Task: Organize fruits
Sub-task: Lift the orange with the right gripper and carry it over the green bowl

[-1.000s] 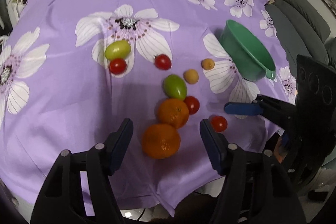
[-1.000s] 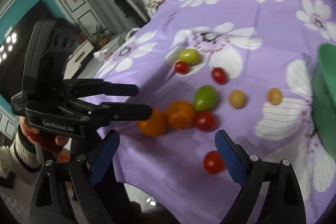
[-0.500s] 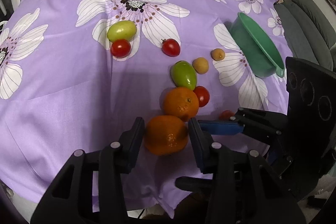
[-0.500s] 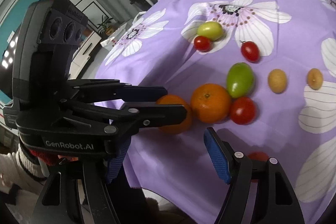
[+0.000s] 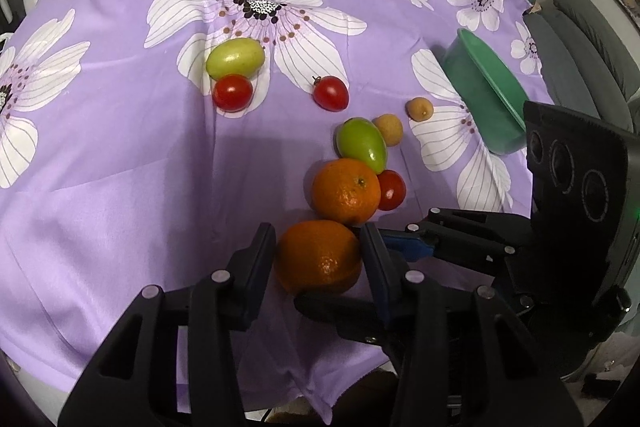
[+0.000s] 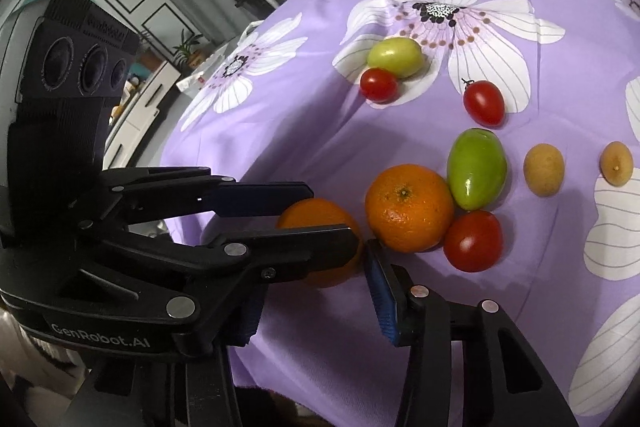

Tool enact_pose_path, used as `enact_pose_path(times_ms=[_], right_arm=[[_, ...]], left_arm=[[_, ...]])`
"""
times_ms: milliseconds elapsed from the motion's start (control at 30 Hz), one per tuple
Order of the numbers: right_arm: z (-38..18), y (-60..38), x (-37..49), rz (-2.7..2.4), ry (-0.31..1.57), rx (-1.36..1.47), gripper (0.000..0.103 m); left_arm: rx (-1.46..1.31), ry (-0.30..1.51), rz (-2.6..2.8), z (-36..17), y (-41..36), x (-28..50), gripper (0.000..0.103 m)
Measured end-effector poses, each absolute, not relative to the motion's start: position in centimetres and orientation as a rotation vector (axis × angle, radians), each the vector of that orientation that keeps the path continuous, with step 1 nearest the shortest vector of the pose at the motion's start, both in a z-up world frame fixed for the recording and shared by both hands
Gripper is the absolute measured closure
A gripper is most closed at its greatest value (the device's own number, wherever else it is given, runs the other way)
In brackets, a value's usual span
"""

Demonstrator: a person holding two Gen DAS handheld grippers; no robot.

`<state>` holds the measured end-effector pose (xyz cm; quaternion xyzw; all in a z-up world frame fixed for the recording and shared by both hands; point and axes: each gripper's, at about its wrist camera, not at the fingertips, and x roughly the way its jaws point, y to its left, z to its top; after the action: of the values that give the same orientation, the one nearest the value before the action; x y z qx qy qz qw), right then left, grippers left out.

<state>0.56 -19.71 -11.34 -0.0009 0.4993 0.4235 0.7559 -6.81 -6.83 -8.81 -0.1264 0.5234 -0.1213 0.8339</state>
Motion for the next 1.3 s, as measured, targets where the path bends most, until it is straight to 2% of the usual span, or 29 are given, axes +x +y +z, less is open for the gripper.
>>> enact_pose_path(times_ms=[500,1300], right_arm=[[-6.5,-19.8,-0.8,0.982,0.903,-0.012,0.056],[-4.0,-26.8,0.3,0.864,0.777,0.088,0.056]], left_arm=[[-0.194,0.925,-0.176,-2.5,-7.6,-8.7,0.06],[-0.079,0.857,-0.268,-0.1,-14.6,-4.7,0.06]])
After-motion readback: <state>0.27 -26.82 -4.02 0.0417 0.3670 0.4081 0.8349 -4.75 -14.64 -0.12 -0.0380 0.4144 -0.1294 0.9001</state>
